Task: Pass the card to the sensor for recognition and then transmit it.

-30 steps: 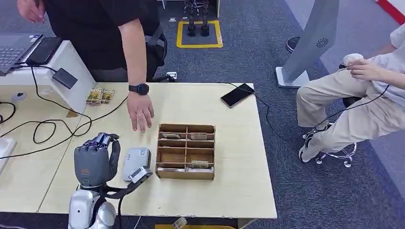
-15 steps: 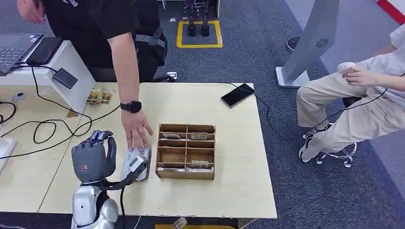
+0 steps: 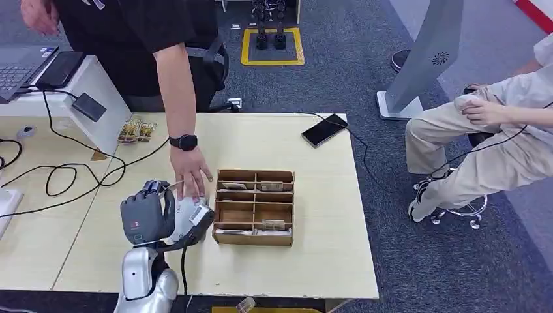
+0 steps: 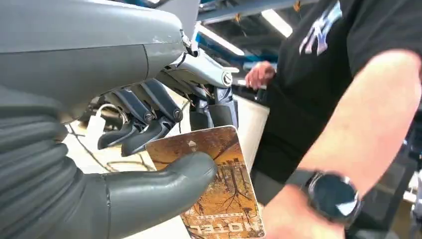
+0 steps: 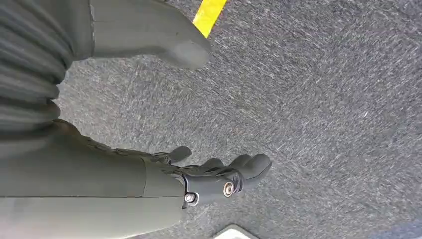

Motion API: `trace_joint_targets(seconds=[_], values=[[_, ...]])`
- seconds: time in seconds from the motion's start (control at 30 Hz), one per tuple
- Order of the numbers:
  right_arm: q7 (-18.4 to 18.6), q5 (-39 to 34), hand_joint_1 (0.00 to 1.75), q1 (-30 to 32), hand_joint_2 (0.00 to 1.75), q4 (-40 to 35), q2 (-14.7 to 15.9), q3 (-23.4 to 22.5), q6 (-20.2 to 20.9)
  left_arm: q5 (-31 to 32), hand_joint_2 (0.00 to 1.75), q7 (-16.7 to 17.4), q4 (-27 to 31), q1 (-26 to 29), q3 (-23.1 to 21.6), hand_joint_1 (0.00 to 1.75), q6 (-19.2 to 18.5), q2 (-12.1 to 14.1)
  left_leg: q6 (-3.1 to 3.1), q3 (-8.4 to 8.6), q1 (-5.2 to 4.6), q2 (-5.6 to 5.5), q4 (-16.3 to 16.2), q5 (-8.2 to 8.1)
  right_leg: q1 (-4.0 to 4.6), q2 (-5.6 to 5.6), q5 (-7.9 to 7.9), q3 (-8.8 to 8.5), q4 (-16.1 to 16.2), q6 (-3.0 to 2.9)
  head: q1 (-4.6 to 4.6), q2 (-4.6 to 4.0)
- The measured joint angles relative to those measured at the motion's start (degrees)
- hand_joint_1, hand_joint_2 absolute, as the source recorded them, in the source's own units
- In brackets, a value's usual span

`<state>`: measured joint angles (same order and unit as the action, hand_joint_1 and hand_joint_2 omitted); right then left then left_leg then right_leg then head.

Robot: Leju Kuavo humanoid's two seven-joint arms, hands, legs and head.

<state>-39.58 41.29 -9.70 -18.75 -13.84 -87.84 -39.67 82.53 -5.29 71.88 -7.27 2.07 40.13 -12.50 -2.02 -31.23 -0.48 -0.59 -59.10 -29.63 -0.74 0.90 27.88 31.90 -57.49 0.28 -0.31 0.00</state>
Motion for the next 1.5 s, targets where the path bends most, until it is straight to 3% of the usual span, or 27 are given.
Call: trace_joint_targets(seconds=[0.57,1.5], values=[[0.2,-2.9,0.0,0.1,1.75,0.1,0.5,2.2,0.0,-1.6,1.75,4.7,-12.9,-2.1,-3.9,1.75,0.0,2.3,0.0,-0.01,0.0,-0.01,0.0,0.0,0.0,-0.01,0.0,0.0,0.0,0.0,0.0,0.0],[0.6,-4.7,0.0,0.2,1.75,0.3,0.8,4.7,0.1,-4.3,1.75,6.6,-23.4,-5.2,-5.8,1.75,-0.5,3.3,0.01,0.48,0.0,-0.08,0.0,0.01,0.0,-0.15,0.01,-0.6,0.0,0.01,0.0,0.0]])
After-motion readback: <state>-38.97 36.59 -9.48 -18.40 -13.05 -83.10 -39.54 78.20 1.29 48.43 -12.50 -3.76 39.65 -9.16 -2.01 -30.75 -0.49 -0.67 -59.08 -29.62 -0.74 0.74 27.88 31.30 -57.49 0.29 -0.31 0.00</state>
